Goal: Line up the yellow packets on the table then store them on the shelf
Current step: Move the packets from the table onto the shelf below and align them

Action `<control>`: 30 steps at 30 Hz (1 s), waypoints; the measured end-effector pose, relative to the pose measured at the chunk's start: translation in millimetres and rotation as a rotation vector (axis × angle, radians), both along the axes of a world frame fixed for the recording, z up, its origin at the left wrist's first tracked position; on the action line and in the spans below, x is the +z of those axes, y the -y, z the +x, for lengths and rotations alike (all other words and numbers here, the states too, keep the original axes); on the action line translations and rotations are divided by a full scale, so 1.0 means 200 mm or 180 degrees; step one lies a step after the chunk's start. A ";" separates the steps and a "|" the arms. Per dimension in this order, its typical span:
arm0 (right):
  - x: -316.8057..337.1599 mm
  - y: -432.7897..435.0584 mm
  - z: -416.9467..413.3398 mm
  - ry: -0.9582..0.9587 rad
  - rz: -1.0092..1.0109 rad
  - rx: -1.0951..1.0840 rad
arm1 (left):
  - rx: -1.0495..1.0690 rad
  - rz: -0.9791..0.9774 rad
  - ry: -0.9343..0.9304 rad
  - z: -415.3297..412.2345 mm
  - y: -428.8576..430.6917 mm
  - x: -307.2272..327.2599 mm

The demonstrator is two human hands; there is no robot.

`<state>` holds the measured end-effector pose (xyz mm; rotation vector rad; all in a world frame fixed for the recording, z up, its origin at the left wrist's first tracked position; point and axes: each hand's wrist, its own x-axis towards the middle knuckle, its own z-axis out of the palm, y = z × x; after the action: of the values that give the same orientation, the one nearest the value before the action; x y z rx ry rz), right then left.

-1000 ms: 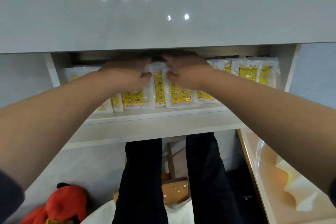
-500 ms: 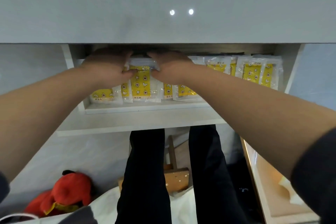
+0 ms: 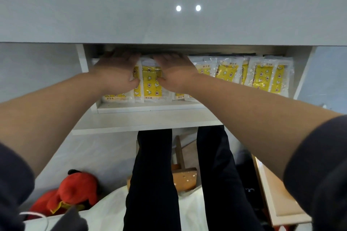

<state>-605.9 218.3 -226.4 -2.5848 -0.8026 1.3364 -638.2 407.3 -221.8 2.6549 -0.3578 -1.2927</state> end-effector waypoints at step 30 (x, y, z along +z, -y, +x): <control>0.18 1.17 0.06 0.0613 -0.0883 -0.0598 | -0.0226 -0.0045 0.0357 0.00 0.76 0.18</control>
<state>-593.6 -16.0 -190.9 -2.9511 -0.4054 1.2352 -638.5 254.9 -186.1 2.7329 -0.4790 -1.1585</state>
